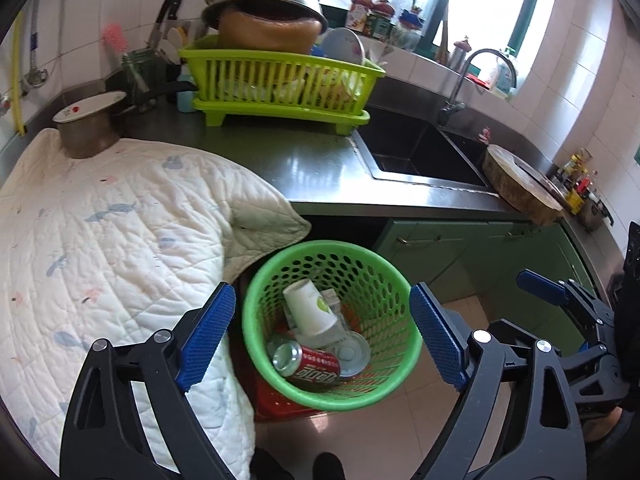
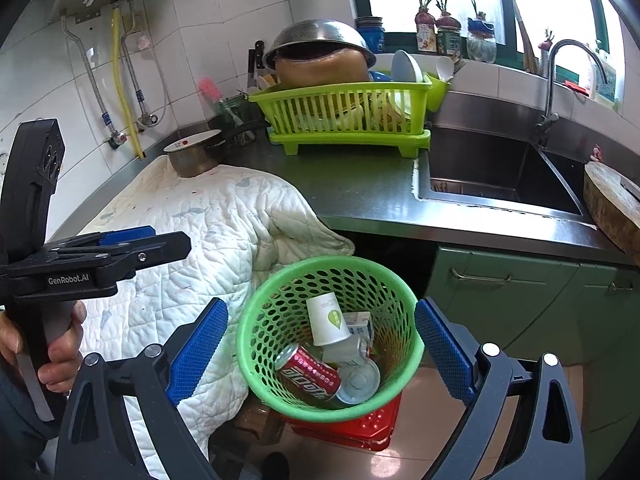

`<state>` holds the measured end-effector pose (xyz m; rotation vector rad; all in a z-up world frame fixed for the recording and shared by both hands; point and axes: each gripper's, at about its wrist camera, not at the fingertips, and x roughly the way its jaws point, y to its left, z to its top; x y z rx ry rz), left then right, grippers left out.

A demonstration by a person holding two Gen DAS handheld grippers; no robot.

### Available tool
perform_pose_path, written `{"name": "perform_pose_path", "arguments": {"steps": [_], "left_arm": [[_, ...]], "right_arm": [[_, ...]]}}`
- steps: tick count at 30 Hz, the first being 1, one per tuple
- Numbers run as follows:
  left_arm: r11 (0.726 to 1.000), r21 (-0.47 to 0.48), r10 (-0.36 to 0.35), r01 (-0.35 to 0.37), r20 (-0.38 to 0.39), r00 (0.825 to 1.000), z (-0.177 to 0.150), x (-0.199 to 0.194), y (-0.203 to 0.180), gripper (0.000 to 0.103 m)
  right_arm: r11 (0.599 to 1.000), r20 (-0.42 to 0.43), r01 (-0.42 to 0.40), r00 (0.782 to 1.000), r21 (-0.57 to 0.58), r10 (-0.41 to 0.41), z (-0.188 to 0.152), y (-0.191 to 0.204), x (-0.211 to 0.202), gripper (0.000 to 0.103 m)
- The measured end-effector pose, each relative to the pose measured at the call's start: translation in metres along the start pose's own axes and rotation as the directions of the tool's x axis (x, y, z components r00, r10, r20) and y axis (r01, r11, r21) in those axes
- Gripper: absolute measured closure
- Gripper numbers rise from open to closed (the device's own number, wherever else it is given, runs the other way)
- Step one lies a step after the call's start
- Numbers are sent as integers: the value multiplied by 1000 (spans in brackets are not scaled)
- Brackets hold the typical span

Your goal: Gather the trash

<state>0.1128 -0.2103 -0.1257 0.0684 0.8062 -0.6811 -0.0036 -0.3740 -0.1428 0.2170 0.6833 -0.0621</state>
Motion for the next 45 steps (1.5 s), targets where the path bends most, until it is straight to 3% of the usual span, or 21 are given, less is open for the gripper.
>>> {"name": "perform_pose_path", "arguments": {"steps": [11, 19, 35, 45], "left_arm": [[986, -84, 153, -144, 100, 983, 4, -56, 42, 5], [947, -119, 313, -297, 151, 938, -2, -97, 71, 5], [858, -220, 504, -464, 192, 842, -31, -166, 112, 5], [839, -261, 533, -478, 213, 819, -47, -191, 117, 5]], "right_arm": [[996, 15, -70, 997, -62, 71, 16, 37, 4, 11], [986, 11, -138, 990, -94, 140, 32, 66, 9, 10], [962, 19, -209, 976, -176, 216, 58, 123, 14, 9], [957, 23, -222, 973, -186, 230, 60, 139, 12, 9]]}}
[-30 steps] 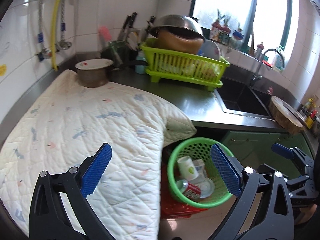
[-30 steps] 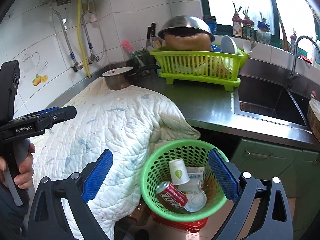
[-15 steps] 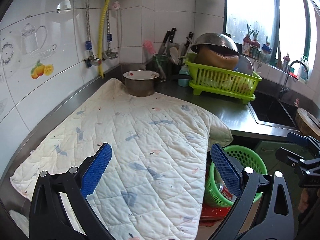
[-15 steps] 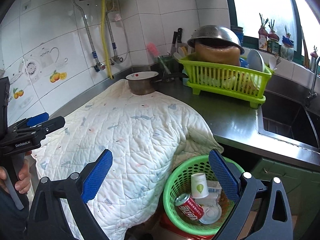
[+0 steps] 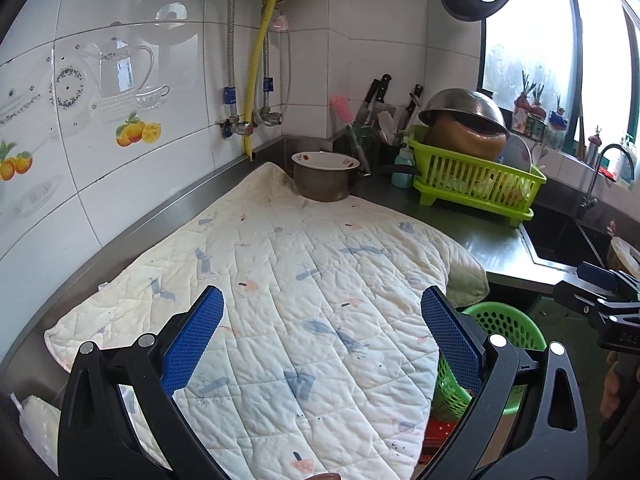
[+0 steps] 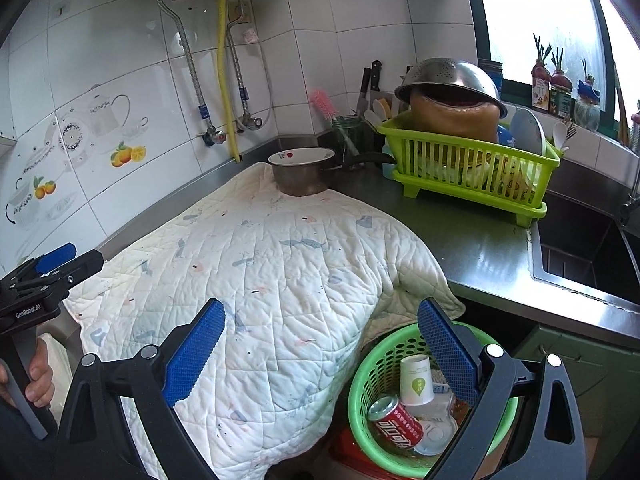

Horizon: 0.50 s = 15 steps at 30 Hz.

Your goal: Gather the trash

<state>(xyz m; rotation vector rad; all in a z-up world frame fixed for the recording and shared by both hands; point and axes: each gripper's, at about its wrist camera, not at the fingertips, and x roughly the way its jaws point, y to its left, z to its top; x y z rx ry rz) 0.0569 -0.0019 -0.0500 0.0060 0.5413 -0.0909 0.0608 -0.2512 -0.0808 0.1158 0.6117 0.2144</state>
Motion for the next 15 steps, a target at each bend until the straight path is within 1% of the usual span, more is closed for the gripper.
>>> {"name": "perform_pose_path", "arguments": {"steps": [8, 15], "left_arm": [[1000, 3, 21, -21, 12, 1000, -3, -8, 2, 5], [1000, -3, 19, -19, 15, 1000, -4, -8, -1, 5]], "right_arm": [[1000, 3, 0, 1000, 6, 0, 0, 1, -2, 9], [1000, 16, 14, 1000, 5, -14, -1, 3, -3, 9]]}}
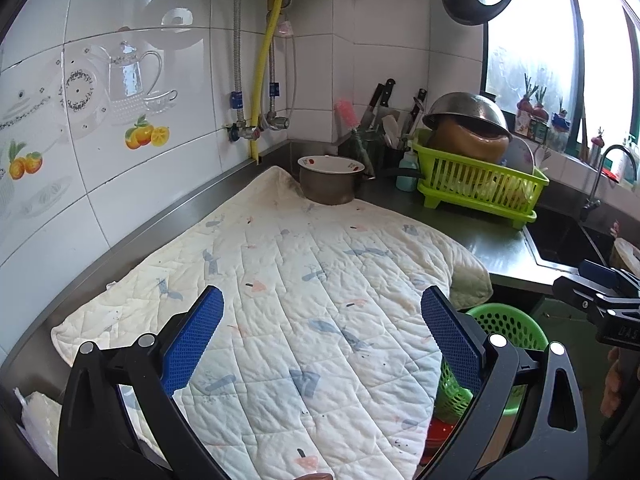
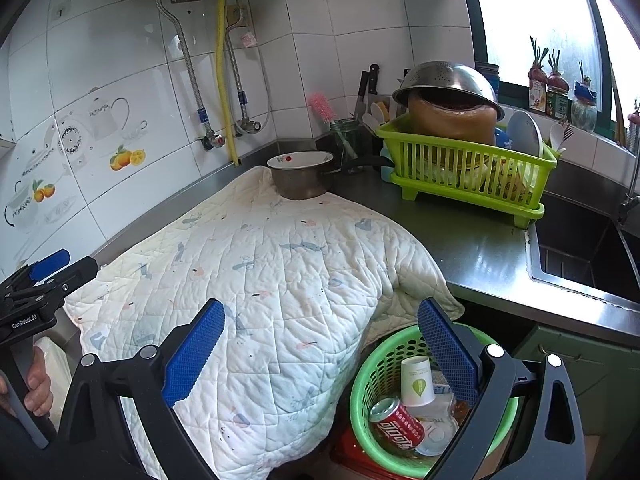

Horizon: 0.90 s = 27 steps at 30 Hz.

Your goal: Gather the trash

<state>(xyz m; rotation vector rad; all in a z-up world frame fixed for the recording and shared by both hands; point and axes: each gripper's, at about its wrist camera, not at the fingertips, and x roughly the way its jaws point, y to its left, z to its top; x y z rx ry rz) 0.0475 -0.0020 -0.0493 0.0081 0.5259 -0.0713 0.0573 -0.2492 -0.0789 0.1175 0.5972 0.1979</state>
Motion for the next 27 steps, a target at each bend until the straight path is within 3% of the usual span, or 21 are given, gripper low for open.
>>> {"name": "perform_pose_path", "arguments": {"steps": [27], "left_arm": [[1000, -2, 21, -21, 13, 1000, -3, -4, -3, 5]], "right_arm": [[1000, 16, 18, 1000, -19, -17, -1, 6, -5, 9]]}}
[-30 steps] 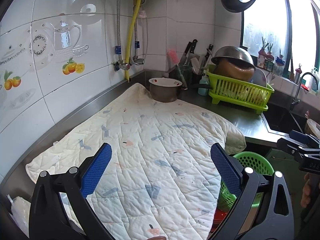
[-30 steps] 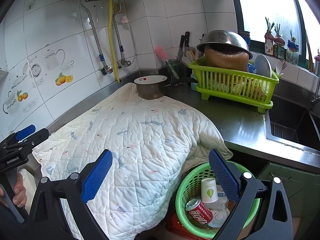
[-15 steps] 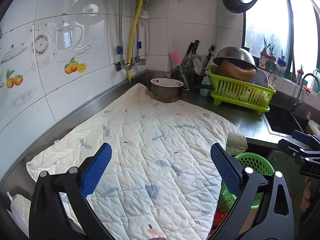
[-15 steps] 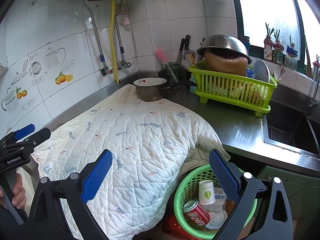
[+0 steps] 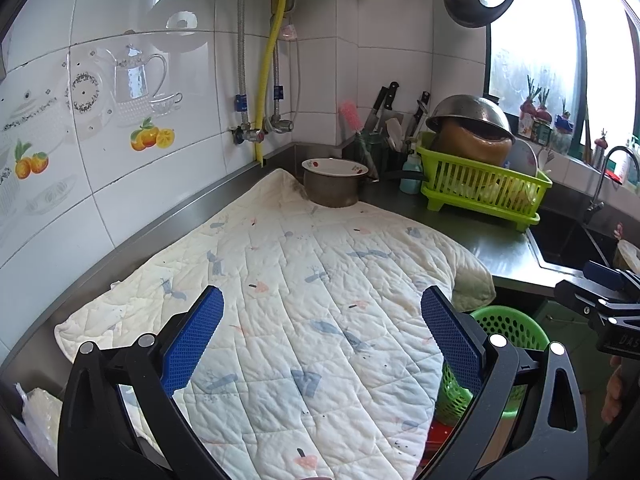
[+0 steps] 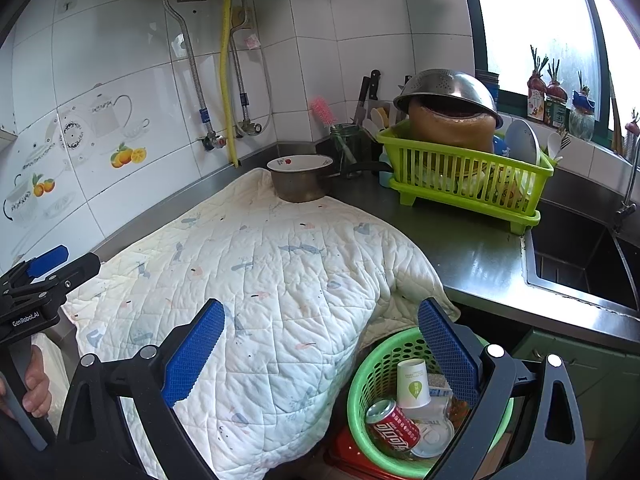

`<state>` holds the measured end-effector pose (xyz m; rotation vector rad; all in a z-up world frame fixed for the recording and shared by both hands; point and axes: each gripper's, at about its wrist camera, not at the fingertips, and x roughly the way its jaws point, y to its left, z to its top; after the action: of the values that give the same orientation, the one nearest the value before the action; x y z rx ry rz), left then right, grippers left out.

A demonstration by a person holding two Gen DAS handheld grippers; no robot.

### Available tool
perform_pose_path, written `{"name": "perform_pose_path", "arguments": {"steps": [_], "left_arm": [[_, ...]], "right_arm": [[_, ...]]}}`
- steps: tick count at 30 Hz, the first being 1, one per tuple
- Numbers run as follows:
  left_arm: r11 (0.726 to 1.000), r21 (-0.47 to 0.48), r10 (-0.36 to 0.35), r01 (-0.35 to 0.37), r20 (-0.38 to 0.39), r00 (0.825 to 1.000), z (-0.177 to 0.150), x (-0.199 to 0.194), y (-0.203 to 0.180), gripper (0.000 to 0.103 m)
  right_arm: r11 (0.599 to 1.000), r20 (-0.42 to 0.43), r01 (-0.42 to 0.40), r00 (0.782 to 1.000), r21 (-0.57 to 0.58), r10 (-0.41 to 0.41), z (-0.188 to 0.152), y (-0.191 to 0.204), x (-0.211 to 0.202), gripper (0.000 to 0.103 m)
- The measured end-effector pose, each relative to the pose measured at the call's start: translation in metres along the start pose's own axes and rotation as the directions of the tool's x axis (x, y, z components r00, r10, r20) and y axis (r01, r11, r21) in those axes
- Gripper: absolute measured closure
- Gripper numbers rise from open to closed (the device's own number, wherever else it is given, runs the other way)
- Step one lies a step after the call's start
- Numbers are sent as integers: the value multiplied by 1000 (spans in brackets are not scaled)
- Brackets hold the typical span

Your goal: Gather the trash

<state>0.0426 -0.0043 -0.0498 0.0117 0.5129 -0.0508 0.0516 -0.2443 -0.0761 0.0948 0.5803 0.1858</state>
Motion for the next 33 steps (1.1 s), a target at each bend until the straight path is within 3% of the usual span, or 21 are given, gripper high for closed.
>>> {"name": "perform_pose_path", "arguments": {"steps": [33], "left_arm": [[1000, 2, 2, -2, 6, 1000, 2, -2, 1, 5]], "right_arm": [[1000, 4, -6, 1000, 2, 6, 2, 0, -1, 9]]}}
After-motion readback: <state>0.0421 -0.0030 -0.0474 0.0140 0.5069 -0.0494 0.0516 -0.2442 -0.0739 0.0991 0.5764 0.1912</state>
